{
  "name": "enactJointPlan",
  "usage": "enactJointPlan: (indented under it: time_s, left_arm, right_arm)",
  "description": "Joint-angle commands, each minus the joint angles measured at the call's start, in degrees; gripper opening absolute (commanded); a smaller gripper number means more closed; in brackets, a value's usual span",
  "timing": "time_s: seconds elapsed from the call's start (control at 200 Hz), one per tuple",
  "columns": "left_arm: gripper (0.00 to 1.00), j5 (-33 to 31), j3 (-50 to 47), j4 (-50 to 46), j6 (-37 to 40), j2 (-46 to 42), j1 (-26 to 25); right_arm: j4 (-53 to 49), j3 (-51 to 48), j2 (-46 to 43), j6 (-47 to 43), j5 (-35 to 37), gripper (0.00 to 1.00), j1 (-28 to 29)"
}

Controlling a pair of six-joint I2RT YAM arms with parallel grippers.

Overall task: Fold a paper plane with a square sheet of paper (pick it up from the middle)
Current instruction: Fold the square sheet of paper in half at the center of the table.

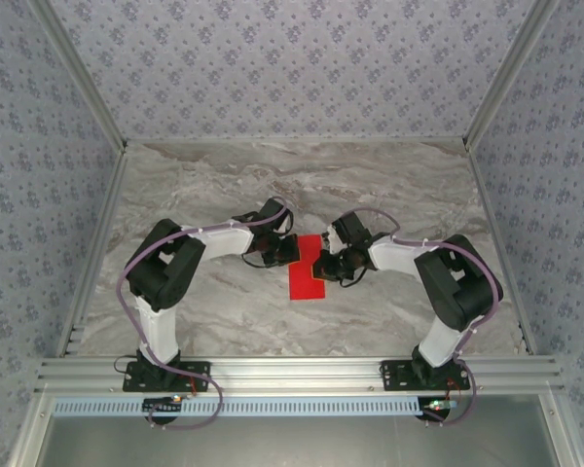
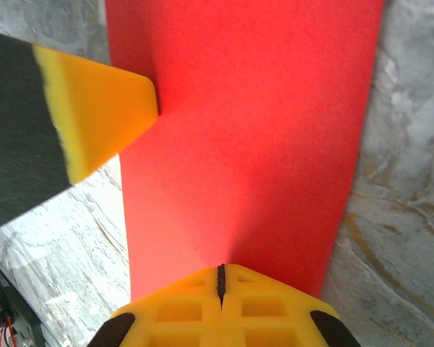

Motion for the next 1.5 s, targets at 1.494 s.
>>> enactJointPlan:
  time_s: [1.494]
  left_arm:
    - [0.00,-13.1,-3.0,-13.9,4.0,8.2,0.1]
  right_arm:
    - [0.7,-1.0,-7.1,-0.2,-0.5,0.00,-0.8]
